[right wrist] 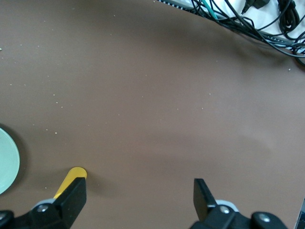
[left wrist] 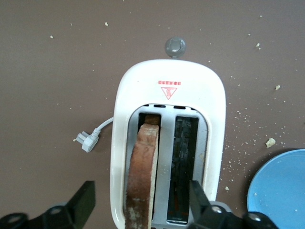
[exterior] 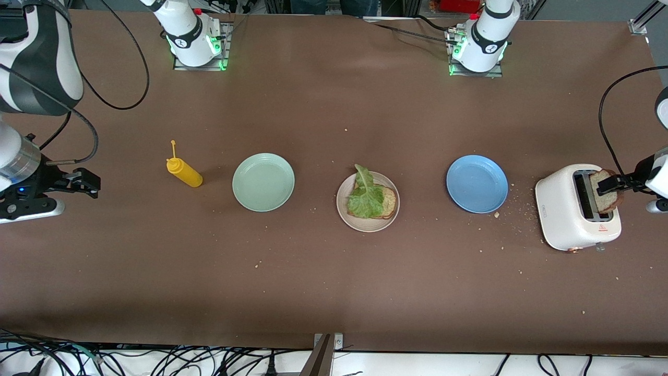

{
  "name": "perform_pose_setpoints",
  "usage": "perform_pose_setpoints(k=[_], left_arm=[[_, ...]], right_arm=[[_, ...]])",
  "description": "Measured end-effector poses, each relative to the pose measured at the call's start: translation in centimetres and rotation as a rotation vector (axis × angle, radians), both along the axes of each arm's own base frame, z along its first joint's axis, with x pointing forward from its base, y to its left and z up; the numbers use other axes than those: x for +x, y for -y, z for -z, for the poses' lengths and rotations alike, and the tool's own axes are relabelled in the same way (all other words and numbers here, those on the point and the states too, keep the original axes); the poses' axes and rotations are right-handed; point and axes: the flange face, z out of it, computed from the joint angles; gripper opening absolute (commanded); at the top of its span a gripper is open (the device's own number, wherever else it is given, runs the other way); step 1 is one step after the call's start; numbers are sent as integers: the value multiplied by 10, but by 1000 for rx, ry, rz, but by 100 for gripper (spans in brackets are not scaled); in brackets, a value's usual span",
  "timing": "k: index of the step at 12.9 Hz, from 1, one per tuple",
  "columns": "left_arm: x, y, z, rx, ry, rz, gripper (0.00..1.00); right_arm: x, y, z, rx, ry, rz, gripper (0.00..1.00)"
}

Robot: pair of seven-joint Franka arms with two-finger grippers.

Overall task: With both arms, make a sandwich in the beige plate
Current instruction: 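Grasp the second toast slice and lift it with the left gripper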

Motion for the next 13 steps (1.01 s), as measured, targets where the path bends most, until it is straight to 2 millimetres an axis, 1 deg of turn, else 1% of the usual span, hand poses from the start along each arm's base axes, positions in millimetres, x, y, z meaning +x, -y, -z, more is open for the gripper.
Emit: perform_pose_setpoints(k=[3,5,7,8,9,10,12,13], left_arm=[[-4,-2,8,-6,-18,21,0],[-5,-1,14,-9,-28,22,0],[-4,-4,11,-8,-25,19,0],[-3,-4,5,-9,-29,18,0],[0,-4,-5,-13,-43,17,0],[3,-3,-19,-17,-55,17,0],[13,4,-57,-23,-62,26,0],[17,11,-77,-26,-63,36,0]], right_arm=[[-1,2,2,15,-8,9,100],[-1,7,3,14,-10,16,100],[-1,15,3,16,-11,29,100],[-1,19,3,19,-11,36,100],[-1,22,3,21,-12,40,100],[-1,22,4,27,-12,43,100],[-2,21,5,67,-14,53,100],[-2,22,5,84,-15,60,100]])
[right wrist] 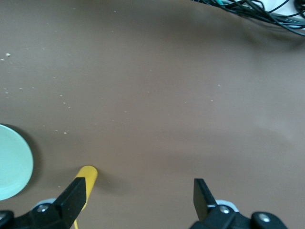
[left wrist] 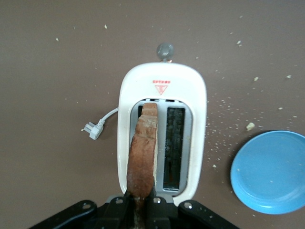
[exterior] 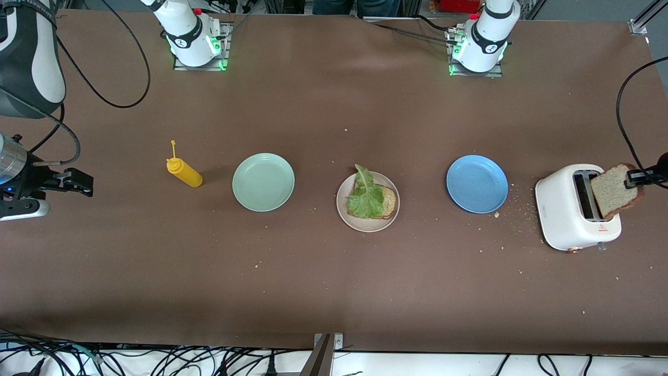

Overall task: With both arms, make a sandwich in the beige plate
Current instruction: 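Grasp the second toast slice and lift it with the left gripper, then carry the toast slice over the lettuce on the beige plate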

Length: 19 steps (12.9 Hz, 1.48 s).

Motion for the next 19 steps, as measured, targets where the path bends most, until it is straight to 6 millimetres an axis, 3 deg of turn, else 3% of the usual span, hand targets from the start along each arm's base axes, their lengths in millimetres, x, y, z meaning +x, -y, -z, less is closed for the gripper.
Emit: perform_pose_setpoints(k=[2,4,6,9,12,19], left_arm=[[6,22,-32,-40,-6,16,0],[10,49,-38,-193,0,7,0],[16,82,-17,-406,-39,-8,0],[34,140,49,-706,-94,145,0],[46,176,110,-891,-89,286,0],[46,254,149,-1064,-147,341,0]], right_arm=[[0,7,0,7,0,13,100],[-1,13,0,7,-1,19,100],[-2,14,2,7,-13,21,100],[-2,14,3,8,-19,22,100],[-2,14,3,8,-19,22,100],[-3,15,3,30,-19,26,100]])
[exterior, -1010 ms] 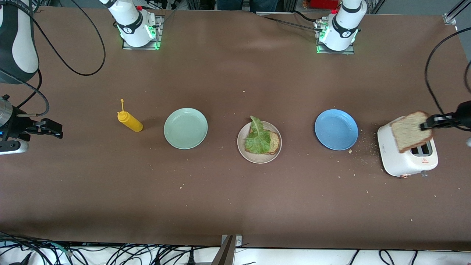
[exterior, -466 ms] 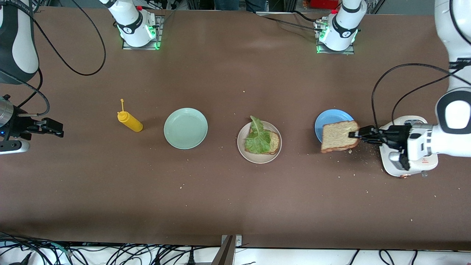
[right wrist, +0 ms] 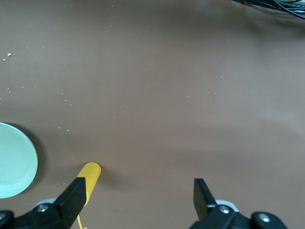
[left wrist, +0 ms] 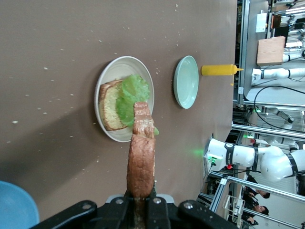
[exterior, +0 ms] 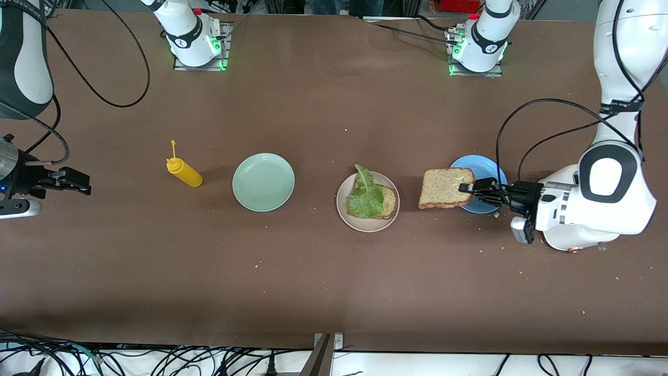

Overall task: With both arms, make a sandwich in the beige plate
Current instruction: 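Carry the toast slice over the lettuce on the beige plate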

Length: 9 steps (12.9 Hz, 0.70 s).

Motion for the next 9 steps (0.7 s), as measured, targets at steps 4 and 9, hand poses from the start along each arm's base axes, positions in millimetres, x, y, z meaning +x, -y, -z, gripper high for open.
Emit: perform_pose_setpoints(k=[4,9], left_arm=[[-6,40,25,-62,-62,6,0],[-19,39,78,-123,-171,-53,0]], right_arm=[[-1,9,0,11,-4,-50,100],[0,21,5,104,-3,-7,100]])
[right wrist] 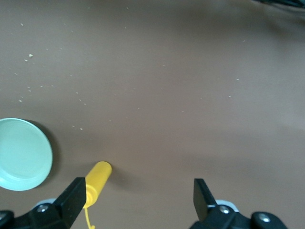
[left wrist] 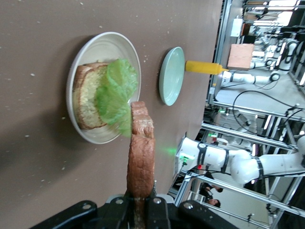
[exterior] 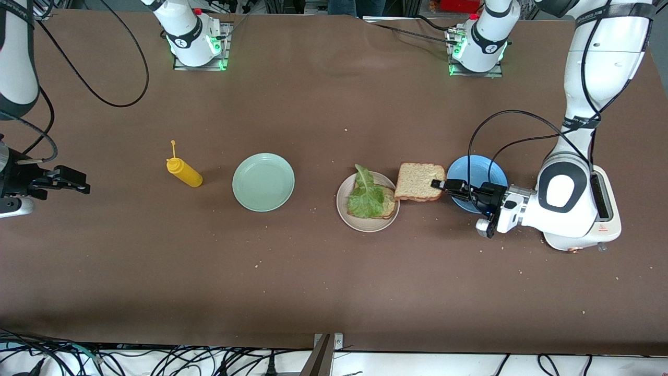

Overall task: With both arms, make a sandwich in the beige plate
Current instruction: 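Carry the toast slice over the lettuce on the beige plate, then lower the toast onto the lettuce and open the left gripper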

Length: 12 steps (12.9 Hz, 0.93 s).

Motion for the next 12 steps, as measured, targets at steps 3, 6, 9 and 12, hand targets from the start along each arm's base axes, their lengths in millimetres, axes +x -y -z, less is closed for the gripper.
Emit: perform_pose_setpoints(k=[3,6,9,12], left_arm=[[-1,23,10,-27,-3,-67,0],[-6,48,17,-35,-7,-91,0],[-8,66,25,-38,8,-128,0],[-20,92,43,-15,13,-131,0]], right_arm=[[0,10,4,19,-3,15,100],[0,9,4,22,-3,14,100],[0,12,6,37,-6,23,100],[1,19,11,40,-12,33,100]])
